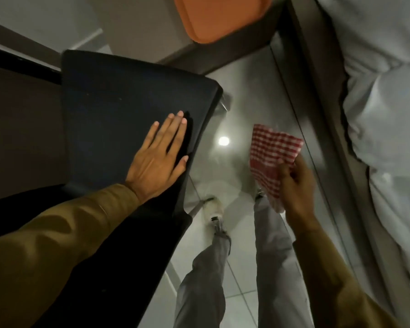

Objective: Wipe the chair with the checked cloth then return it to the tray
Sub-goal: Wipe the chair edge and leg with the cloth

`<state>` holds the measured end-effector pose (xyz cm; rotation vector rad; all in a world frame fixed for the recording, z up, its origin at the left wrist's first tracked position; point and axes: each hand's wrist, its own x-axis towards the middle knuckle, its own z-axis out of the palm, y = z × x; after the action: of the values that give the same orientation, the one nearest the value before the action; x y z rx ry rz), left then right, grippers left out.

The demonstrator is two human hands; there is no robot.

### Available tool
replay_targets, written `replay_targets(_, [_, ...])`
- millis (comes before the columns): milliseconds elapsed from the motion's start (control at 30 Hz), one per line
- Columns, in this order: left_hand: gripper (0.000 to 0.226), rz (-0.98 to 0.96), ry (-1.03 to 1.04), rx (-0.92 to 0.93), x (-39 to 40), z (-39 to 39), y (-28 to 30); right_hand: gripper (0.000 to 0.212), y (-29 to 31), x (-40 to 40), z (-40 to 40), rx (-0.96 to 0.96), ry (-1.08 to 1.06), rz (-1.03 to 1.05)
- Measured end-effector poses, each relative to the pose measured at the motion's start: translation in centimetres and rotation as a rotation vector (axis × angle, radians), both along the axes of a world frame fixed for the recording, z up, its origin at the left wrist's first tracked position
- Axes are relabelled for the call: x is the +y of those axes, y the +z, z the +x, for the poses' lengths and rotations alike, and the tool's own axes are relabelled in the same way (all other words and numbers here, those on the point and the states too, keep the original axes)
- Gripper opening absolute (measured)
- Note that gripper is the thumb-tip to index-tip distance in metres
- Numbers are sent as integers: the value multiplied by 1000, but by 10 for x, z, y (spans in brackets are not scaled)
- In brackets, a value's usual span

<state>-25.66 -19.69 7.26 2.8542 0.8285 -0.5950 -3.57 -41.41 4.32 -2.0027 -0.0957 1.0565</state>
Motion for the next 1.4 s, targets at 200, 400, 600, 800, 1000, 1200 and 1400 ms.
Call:
replay_targets(200, [82, 26, -1, -25, -45, -12, -48, 39, -50, -93, -81, 85, -113, -155])
replay_targets(400, [82, 81, -78, -102, -70, -30, -77, 33, -91, -142, -123, 92, -96, -198])
replay_targets(600, [90, 21, -5, -157, -78, -40, -87, 30, -121, -168, -163, 76, -35, -213])
replay_targets(800, [93, 35, -8, -247, -84, -42, -105, 28, -129, -148, -219, 178, -69, -147])
replay_targets(1000, [93, 102, 8, -310, -91, -39, -120, 31, -122, -90, -270, 374, 25, 136])
replay_targets(1200, [90, 114, 25, -334, -93, -40, -124, 38, -136, -80, -304, 261, -89, 191])
replay_targets(1400, [87, 126, 7, -342, -93, -42, -128, 32, -199, -78, -328, 304, -232, 105])
